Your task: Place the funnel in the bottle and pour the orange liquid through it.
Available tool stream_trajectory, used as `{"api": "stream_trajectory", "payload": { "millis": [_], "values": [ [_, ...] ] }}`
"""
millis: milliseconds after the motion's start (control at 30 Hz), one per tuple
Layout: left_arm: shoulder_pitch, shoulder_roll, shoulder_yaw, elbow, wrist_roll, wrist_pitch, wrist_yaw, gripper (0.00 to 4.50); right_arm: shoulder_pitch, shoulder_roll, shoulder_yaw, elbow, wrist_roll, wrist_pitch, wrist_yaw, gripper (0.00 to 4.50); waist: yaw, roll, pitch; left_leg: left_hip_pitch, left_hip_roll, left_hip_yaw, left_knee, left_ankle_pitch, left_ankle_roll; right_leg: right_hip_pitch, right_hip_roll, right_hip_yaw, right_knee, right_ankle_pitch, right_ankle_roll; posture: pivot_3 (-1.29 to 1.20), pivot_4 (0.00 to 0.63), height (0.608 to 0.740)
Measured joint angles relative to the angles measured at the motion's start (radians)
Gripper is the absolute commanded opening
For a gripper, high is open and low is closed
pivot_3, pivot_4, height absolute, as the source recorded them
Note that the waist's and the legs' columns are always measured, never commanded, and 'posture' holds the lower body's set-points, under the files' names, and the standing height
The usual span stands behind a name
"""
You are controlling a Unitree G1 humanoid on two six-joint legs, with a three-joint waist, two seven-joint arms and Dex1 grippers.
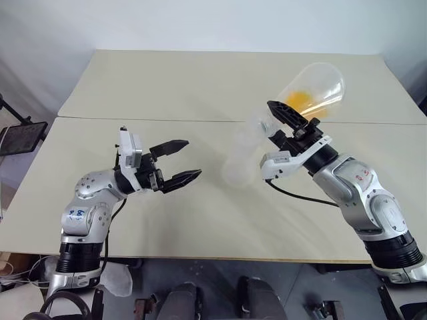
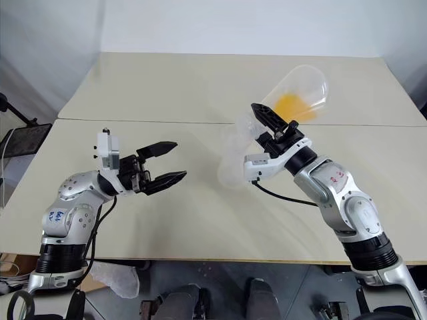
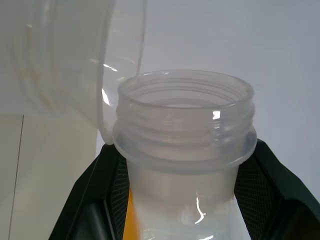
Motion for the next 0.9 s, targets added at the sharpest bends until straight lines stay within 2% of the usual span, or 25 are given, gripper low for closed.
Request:
{"api": "stream_trajectory", "payload": {
  "millis": [900],
  "values": [
    [0.004,-0.018,0.0,0.0,0.0,-0.002,0.014,4.5,-0.043,-0.003,0.0,0.03,-0.092,-0.047,-0.044,2.42,-0.001,0.0,0.0,0.0,0.0,0.0,0.0,0.0,0.0,0.0,0.0,0.0,0.0,0.0,0.0,0.0,0.15,0.74]
  ]
}}
